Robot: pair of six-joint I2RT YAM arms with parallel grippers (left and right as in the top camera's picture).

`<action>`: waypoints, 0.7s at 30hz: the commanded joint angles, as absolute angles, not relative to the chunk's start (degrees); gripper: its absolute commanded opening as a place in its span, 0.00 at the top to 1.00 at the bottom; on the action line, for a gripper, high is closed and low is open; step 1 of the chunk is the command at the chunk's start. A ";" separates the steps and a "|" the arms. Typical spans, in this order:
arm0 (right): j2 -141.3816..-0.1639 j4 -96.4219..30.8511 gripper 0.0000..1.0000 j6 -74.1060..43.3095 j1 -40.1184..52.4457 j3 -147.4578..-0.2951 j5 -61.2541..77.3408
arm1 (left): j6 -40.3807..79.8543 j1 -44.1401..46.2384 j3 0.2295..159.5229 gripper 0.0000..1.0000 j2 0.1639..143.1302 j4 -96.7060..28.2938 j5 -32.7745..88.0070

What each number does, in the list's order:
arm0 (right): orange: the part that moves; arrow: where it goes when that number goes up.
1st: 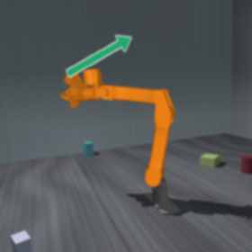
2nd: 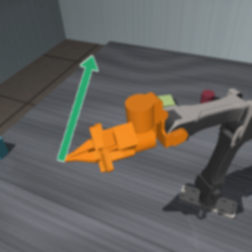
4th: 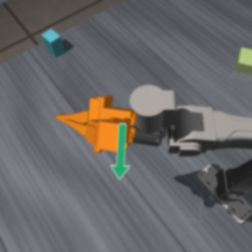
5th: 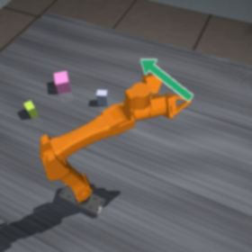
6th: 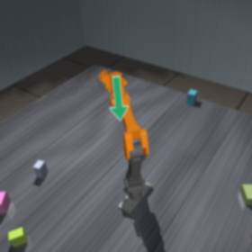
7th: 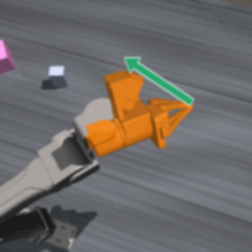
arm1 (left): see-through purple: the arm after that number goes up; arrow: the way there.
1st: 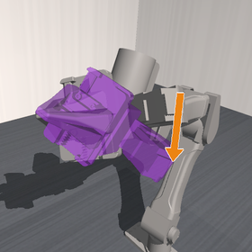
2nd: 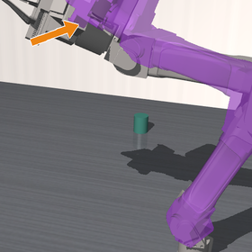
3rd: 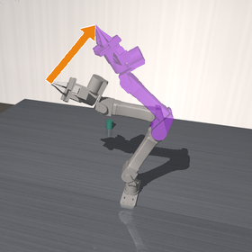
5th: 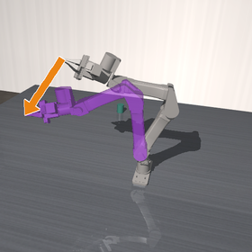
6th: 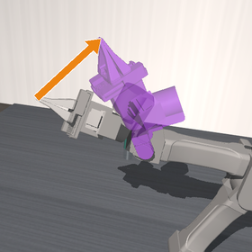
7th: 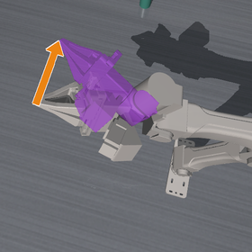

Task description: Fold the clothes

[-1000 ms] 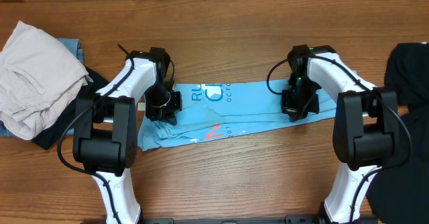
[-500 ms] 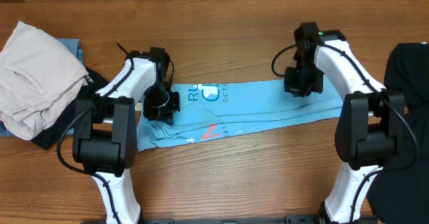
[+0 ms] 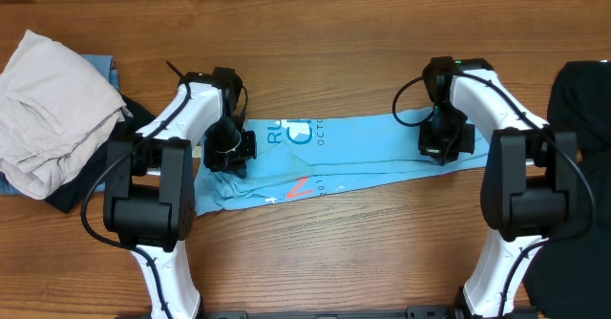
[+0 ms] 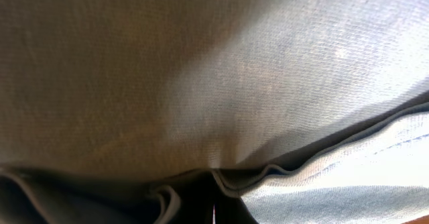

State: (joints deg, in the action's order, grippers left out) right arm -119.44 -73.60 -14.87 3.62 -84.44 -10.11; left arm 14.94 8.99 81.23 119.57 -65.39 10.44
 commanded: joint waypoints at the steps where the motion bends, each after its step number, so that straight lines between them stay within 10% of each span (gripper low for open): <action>1: -118.72 -73.63 0.96 -18.15 0.91 -83.15 -11.55 | 15.84 8.60 79.99 0.95 119.90 -65.04 5.32; 21: -112.20 -63.88 0.96 -18.68 -6.13 -83.46 0.12 | 15.88 8.60 79.99 0.95 119.90 -64.42 5.54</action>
